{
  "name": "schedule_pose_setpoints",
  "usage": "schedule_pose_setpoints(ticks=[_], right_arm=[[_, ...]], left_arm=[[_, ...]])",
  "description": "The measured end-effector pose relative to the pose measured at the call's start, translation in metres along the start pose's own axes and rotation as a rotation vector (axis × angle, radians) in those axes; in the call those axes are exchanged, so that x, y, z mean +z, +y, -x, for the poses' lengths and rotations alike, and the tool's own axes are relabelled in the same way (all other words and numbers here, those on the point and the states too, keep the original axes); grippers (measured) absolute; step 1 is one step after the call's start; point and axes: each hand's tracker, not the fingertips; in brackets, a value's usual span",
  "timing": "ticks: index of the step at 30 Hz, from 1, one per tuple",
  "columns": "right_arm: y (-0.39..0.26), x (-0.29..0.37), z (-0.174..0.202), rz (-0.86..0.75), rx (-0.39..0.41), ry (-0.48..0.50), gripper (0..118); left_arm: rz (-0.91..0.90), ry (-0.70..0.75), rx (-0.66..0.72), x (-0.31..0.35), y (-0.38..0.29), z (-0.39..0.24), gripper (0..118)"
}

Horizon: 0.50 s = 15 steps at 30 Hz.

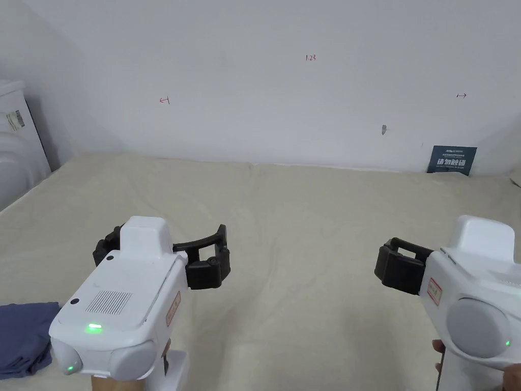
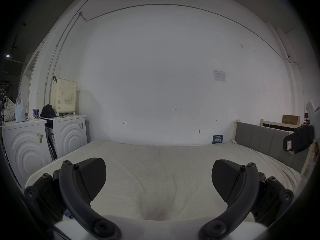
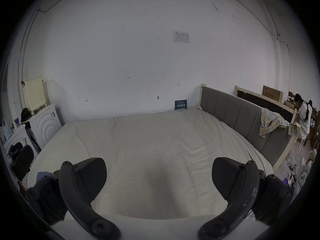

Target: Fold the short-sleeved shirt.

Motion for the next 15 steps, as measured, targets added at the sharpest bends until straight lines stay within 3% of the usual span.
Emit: schedule_pose_setpoints(ticks=[3, 8, 13, 15], right_arm=[[-0.002, -0.006, -0.001, 0.009, -0.017, 0.001, 118], [-0.008, -0.015, -0.002, -0.105, 0.055, 0.019, 118], [-0.022, -0.017, -0.008, -0.368, 0.048, 0.074, 118], [-0.023, -0.018, -0.009, -0.419, 0.08, 0.1, 118]], left_arm=[[-0.005, 0.005, -0.002, 0.001, 0.0, 0.001, 118], [-0.008, 0.006, 0.002, 0.001, 0.001, 0.001, 118], [-0.019, 0.007, -0.003, 0.001, 0.001, 0.002, 118], [-0.022, 0.013, -0.01, 0.001, 0.002, 0.002, 118]])
